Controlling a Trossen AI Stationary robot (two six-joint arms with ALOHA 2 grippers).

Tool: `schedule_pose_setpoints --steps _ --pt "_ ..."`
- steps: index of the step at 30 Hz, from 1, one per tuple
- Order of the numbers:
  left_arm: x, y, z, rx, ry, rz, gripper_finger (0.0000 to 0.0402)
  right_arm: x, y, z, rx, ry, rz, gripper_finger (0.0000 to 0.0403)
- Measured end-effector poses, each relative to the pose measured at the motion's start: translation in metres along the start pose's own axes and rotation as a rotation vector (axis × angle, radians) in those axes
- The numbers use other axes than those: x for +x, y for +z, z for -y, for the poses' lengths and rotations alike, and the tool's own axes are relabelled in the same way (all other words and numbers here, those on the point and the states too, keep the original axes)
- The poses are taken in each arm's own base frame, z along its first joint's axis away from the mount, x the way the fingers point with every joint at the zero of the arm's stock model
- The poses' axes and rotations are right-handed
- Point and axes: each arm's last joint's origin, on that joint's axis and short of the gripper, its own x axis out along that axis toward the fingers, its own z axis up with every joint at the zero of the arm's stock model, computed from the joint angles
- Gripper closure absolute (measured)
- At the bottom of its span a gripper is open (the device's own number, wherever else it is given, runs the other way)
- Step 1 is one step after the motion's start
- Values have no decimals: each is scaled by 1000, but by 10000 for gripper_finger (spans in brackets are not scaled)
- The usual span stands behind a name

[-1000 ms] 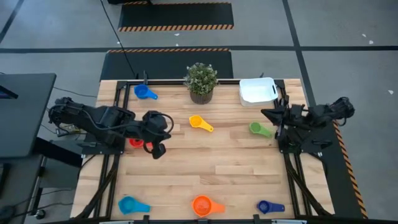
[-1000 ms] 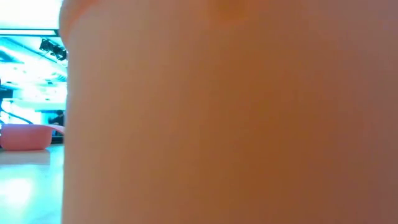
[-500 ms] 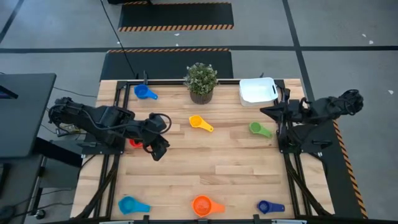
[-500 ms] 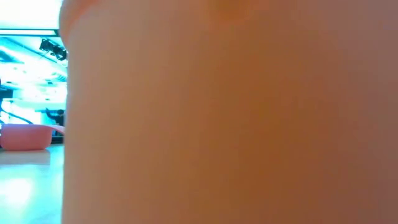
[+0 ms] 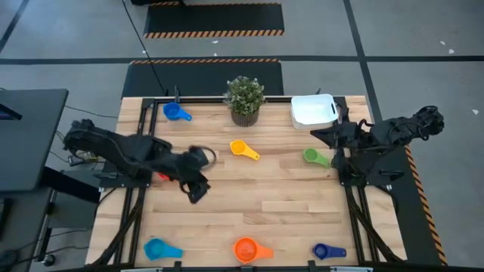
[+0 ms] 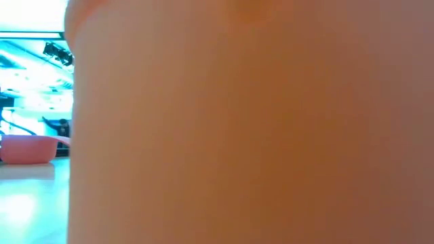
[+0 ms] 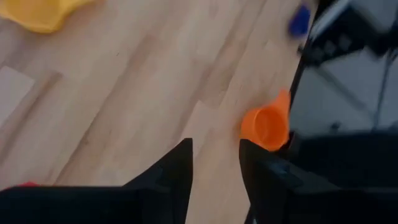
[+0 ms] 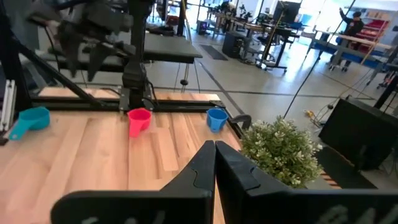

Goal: Nest measuring cups in basket
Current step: Prepare the orange measuring cup

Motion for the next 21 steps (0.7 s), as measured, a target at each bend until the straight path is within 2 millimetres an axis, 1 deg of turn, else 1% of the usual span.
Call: schedule_pose_setpoints --steps 4,13,17,21 --pt "27 -5 11 50 21 -58 266 3 -1 -3 -10 -1 -13 385" --pt "96 -17 41 117 2 -89 266 12 -7 -11 -75 18 -80 385" --pt "120 -23 49 131 -7 -93 266 17 -10 -18 -62 93 -122 385" --pt "138 -31 56 148 -10 -106 267 21 -16 -27 -120 263 -183 385"
